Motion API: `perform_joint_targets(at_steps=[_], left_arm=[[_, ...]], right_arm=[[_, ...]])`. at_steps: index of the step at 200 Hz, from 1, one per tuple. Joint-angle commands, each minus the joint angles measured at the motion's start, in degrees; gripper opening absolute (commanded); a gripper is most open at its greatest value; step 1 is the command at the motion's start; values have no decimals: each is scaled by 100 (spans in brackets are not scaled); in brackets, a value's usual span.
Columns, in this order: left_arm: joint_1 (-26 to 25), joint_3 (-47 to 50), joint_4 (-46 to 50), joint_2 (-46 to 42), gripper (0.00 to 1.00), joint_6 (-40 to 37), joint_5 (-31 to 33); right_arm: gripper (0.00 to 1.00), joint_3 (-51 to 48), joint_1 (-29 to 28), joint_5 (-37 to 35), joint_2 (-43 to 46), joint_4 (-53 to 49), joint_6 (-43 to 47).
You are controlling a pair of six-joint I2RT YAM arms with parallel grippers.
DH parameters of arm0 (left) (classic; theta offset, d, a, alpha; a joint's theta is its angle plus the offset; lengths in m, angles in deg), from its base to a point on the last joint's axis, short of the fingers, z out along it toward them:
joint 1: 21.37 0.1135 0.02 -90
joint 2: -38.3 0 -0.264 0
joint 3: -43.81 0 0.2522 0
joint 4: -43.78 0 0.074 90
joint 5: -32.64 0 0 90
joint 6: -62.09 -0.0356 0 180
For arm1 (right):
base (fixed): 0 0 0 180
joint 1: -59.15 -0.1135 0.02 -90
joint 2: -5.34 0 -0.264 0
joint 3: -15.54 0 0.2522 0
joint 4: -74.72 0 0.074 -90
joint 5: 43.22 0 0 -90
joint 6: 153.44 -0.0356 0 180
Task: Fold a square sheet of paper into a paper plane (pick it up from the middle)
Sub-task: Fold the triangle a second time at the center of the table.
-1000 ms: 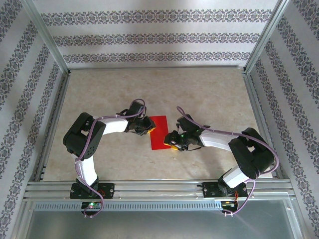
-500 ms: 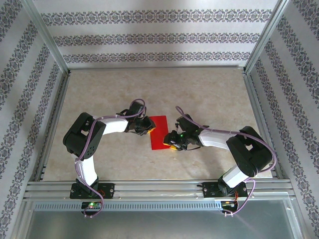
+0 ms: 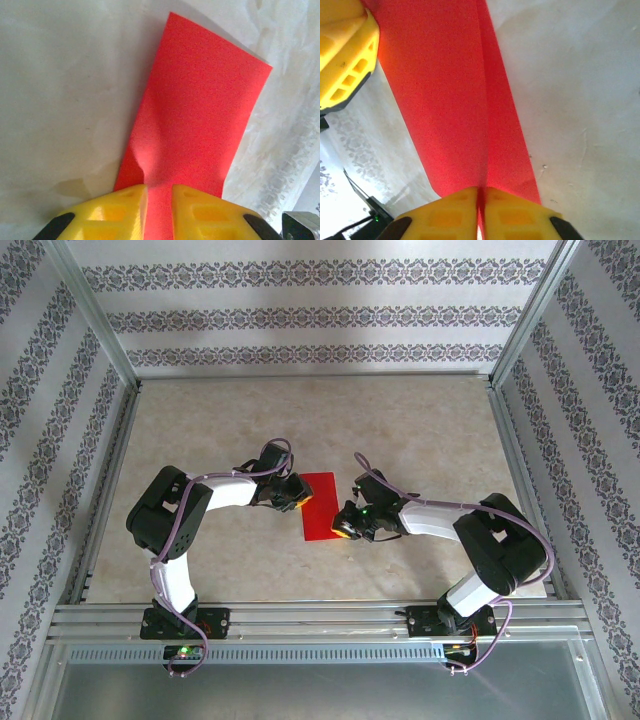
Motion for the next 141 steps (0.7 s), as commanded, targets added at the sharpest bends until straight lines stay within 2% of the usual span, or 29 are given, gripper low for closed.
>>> perform_joint_targets(at_steps=[1, 28, 73, 120, 141], left_arm=[[-34, 69, -76, -278, 25, -450, 82], [21, -29, -332, -424, 27, -794, 20], [61, -304, -56, 97, 25, -912, -5], [113, -319, 3, 343, 23, -930, -49], [112, -296, 5, 352, 23, -944, -53]], right_arm=[[4, -95, 119, -102, 177, -175, -88], [0, -77, 172, -16, 128, -275, -36], [0, -10, 181, 33, 124, -316, 4], [13, -28, 200, 3, 185, -383, -4], [14, -44, 205, -41, 223, -433, -9]])
